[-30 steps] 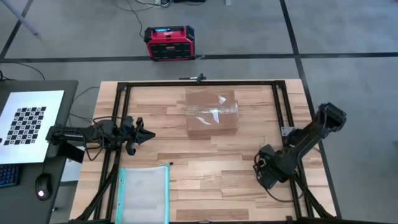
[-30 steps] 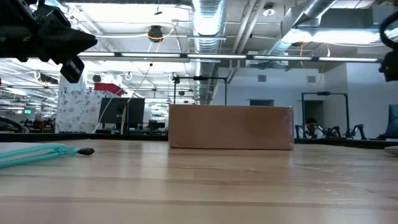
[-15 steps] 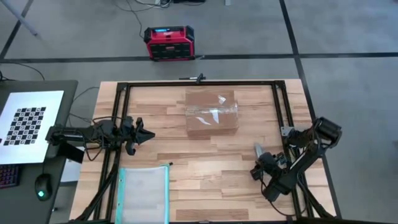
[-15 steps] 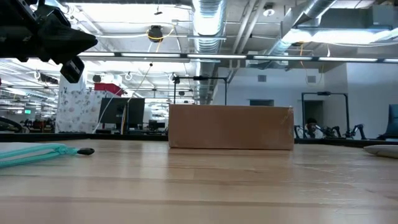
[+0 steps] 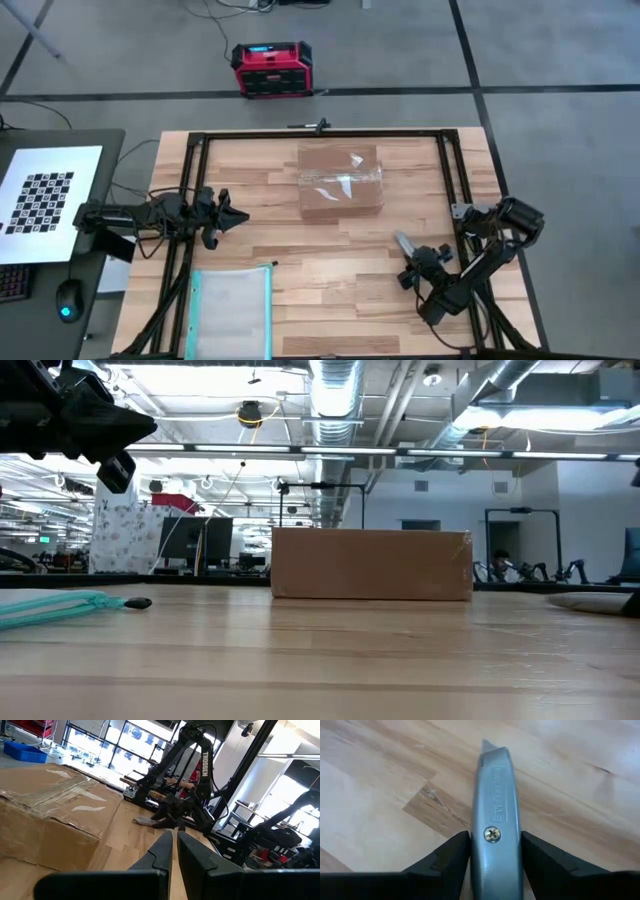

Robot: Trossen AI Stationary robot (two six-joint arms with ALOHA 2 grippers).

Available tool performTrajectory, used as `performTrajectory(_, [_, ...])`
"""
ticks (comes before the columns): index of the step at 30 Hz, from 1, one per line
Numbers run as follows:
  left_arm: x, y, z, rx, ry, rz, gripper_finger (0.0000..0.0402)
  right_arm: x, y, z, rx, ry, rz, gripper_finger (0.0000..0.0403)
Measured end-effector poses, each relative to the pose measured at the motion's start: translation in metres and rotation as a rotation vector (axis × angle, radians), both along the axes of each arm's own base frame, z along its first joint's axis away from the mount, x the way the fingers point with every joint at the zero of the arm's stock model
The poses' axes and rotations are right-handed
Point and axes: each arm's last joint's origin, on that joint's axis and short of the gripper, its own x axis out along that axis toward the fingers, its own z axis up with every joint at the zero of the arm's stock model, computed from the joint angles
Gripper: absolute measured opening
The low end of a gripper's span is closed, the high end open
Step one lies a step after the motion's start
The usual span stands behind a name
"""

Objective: Unpack boxes
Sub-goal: Open the cardboard box using the gray cutter

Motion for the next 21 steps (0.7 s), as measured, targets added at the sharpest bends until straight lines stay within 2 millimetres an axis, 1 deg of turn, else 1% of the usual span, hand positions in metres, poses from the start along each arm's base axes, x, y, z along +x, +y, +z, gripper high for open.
performTrajectory(3, [0.0, 0.0, 0.0, 0.0, 0.001, 0.001, 0.0013, 0.001, 0.0, 0.0, 0.0, 0.0, 0.006, 0.0156])
performTrajectory(6, [0.0, 0.0, 0.0, 0.0, 0.001, 0.002, 0.0013, 0.001, 0.0, 0.0, -0.004, 0.0, 0.013, 0.0125])
performTrajectory(11, [0.0, 0.0, 0.0, 0.0, -0.001, 0.002, 0.0013, 0.003, 0.004, 0.005, 0.004, 0.01, 0.011, 0.0124])
performTrajectory(14, [0.0, 0.0, 0.0, 0.0, -0.003, 0.003, 0.0013, 0.006, 0.005, 0.015, 0.012, 0.036, -0.009, 0.0124])
performTrajectory(16, [0.0, 0.0, 0.001, -0.003, -0.007, 0.003, 0.0013, 0.006, 0.003, 0.027, 0.028, 0.075, -0.034, 0.0124])
performTrajectory(21, [0.0, 0.0, 0.001, -0.059, -0.009, -0.001, 0.0013, 0.013, -0.005, 0.056, 0.053, 0.054, 0.011, 0.0124])
